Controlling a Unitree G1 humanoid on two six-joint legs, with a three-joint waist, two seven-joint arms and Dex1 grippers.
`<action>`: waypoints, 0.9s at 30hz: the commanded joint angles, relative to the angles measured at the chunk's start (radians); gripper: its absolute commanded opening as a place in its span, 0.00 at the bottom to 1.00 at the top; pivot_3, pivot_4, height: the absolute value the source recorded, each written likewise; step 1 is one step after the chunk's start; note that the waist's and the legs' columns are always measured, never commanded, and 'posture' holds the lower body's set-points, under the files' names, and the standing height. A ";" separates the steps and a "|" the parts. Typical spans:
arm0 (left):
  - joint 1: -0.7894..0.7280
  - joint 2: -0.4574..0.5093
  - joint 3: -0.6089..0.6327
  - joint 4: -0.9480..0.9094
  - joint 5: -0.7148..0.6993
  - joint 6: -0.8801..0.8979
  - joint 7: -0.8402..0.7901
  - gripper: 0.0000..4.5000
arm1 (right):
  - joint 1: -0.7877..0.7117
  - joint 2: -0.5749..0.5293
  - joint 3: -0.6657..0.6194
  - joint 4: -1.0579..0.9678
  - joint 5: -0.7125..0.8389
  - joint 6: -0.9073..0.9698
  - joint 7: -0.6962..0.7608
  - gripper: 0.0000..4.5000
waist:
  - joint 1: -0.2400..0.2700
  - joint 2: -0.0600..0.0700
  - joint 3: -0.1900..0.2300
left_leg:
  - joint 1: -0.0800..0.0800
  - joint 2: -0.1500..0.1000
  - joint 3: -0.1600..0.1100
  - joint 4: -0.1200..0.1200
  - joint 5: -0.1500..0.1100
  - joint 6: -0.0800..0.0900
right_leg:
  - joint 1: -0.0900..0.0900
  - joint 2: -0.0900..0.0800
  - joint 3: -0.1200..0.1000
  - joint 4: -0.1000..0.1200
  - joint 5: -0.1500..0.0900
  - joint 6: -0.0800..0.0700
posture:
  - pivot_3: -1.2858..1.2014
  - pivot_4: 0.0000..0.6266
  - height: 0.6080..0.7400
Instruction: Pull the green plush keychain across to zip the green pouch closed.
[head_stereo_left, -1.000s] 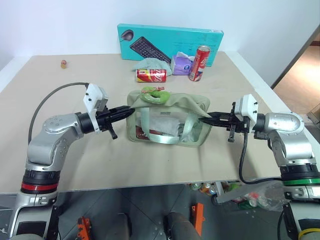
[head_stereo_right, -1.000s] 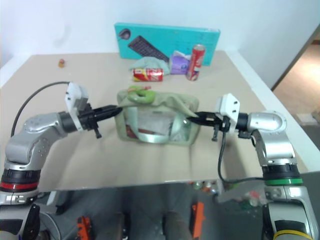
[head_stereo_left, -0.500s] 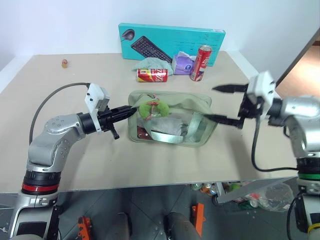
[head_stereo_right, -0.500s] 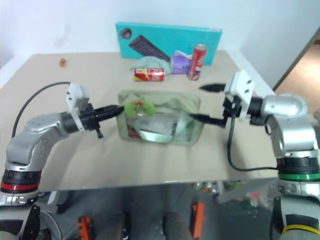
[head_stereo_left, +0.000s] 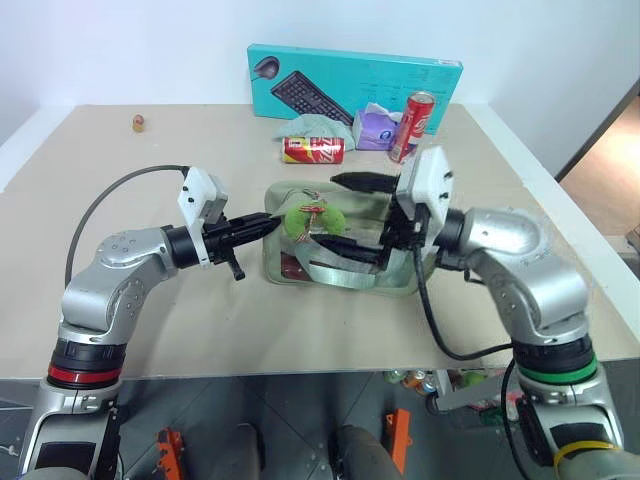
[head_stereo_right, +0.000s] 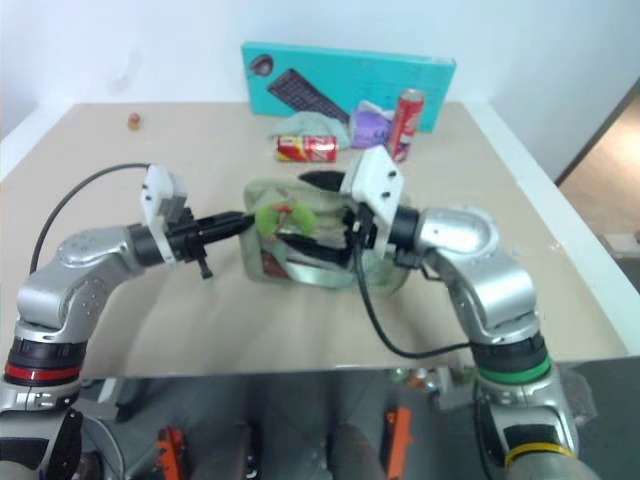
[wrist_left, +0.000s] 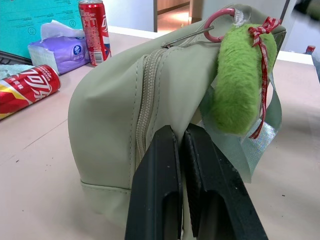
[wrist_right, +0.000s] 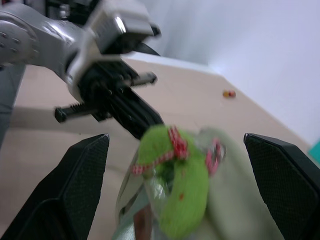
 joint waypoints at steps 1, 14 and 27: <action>-0.019 0.002 0.009 -0.045 -0.018 0.005 0.007 0.00 | 0.021 0.021 -0.018 -0.042 -0.001 0.012 -0.059 0.99 | 0.000 0.000 0.000 | 0.000 0.000 0.000 0.000 0.000 0.000 | 0.000 0.000 0.000 0.000 -0.001 0.001 | 0.52 0.24 1.00; -0.021 0.008 0.009 -0.036 -0.016 0.010 0.007 0.00 | 0.113 0.069 0.037 -0.100 -0.027 0.013 -0.128 0.57 | -0.001 0.000 0.000 | 0.000 0.000 -0.001 -0.001 0.000 0.000 | 0.000 0.001 0.000 0.000 -0.001 0.001 | 0.52 0.24 1.00; -0.039 -0.004 -0.001 -0.012 -0.013 0.006 -0.004 0.00 | 0.088 0.084 0.051 -0.071 -0.063 -0.018 -0.136 0.01 | -0.001 0.000 0.000 | 0.000 0.000 -0.001 -0.001 0.000 0.000 | 0.000 0.001 0.000 0.000 -0.002 0.001 | 0.52 0.24 1.00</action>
